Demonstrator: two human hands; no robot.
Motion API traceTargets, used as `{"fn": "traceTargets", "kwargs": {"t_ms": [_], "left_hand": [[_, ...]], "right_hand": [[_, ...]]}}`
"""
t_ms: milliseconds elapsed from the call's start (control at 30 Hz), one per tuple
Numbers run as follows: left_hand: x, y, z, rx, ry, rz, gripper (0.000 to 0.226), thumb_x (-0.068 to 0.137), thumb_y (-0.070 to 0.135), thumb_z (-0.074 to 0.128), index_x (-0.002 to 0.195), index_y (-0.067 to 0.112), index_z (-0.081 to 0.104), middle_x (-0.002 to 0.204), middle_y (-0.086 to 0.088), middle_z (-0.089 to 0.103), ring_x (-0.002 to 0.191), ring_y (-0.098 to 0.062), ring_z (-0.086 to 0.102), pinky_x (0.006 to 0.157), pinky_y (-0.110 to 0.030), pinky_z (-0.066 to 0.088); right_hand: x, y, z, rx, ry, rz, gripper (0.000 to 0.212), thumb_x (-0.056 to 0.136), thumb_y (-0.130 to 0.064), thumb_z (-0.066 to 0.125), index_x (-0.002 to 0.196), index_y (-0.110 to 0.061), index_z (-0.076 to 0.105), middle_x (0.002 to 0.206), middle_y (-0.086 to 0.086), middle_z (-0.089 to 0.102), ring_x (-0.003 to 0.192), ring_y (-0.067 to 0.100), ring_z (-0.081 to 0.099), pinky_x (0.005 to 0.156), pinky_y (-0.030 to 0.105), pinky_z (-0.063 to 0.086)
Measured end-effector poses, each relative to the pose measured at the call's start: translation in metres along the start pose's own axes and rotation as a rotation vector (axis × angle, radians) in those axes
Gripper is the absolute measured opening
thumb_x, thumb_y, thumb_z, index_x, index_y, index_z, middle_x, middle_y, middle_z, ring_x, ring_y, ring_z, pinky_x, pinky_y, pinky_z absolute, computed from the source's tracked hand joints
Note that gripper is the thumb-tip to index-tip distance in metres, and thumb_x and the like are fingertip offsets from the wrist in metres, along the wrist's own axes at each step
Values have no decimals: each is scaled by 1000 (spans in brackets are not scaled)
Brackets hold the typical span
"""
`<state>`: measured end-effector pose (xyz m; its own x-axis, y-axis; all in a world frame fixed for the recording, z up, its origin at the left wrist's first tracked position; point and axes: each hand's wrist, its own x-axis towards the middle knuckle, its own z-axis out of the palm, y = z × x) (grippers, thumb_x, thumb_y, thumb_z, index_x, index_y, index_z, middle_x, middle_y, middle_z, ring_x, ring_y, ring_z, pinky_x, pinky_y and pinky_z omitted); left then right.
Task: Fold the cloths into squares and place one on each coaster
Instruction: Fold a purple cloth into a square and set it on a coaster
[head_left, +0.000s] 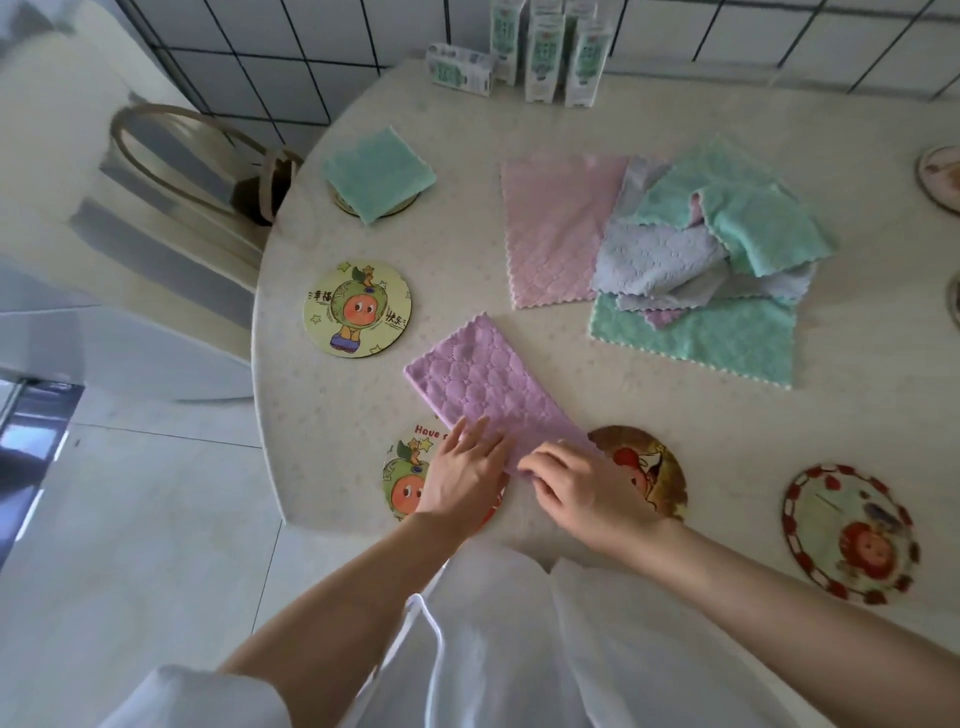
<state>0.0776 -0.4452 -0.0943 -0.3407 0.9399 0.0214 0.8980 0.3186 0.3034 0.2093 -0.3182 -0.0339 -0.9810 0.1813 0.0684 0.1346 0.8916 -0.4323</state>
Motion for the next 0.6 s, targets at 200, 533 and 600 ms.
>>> {"fn": "traceTargets", "kwargs": {"t_ms": [200,533,600], "left_hand": [[-23,-17,0,-40,-16,53,47,69,10,77,115,14,68,118,-1,68,121,-26,56,103,-51,42],[-55,-36,-6,-289,-31,38,46,77,2,72,122,6,63,127,-7,62,128,-23,49,109,-33,36],[-56,-34,-10,-384,-31,-57,47,77,-2,67,123,8,63,129,-7,61,128,-19,48,109,-28,35]], "right_hand": [[10,39,-3,-54,-159,-7,31,89,-7,49,117,-13,62,114,5,64,99,21,64,78,36,56],[8,56,1,-313,-670,-227,79,87,12,39,151,-23,10,160,-1,3,146,18,5,116,39,20],[8,58,4,-286,-629,-210,76,86,12,39,151,-22,16,159,0,10,145,19,13,115,37,22]]}}
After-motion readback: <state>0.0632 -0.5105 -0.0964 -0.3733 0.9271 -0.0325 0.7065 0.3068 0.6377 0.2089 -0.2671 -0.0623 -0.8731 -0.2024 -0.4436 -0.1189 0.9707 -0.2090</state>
